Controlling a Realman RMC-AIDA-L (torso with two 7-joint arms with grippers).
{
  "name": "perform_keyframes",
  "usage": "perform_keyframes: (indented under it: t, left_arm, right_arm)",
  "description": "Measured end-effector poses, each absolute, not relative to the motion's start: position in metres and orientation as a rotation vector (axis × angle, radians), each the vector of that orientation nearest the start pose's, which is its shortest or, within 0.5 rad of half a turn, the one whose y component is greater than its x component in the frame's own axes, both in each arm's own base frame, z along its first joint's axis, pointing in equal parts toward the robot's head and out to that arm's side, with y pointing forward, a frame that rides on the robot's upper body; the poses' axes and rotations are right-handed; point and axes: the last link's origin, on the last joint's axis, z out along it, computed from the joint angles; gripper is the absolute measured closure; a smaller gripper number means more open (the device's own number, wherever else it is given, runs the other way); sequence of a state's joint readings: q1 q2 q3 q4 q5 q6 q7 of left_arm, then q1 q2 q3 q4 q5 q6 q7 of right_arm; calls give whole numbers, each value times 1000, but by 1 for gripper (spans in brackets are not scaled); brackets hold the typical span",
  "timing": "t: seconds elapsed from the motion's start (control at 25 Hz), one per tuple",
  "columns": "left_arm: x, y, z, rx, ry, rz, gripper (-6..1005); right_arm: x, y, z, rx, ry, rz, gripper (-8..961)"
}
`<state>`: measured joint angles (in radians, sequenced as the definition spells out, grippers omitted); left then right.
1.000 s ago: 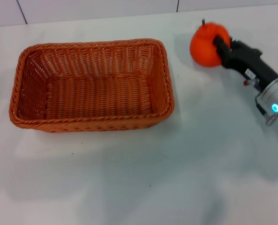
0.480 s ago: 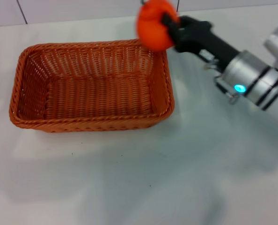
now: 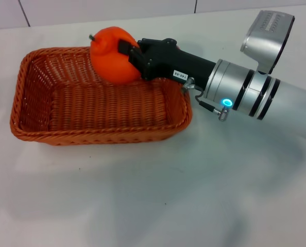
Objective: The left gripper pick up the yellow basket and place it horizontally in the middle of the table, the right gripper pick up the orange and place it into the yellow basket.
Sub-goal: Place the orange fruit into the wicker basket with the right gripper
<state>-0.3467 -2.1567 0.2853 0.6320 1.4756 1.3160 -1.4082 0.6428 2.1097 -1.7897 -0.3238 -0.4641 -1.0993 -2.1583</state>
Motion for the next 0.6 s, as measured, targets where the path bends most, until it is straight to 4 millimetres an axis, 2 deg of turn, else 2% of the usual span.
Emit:
perform_keyframes:
  t: [0.32,0.52,0.6]
  left_arm:
    - [-347,315,85,-1585,-961,-1165,104]
    - [-346,315,85,-1585,-961,-1166,103]
    - [-346,315,85,-1585,-962,-1166,103]
  right_arm:
    - [182,358,-89,-616,-2169,-483,895]
    - [180,358,-89,-605,-2164,-483,870]
    - [180,358,-88,-604,-2158,-483,785]
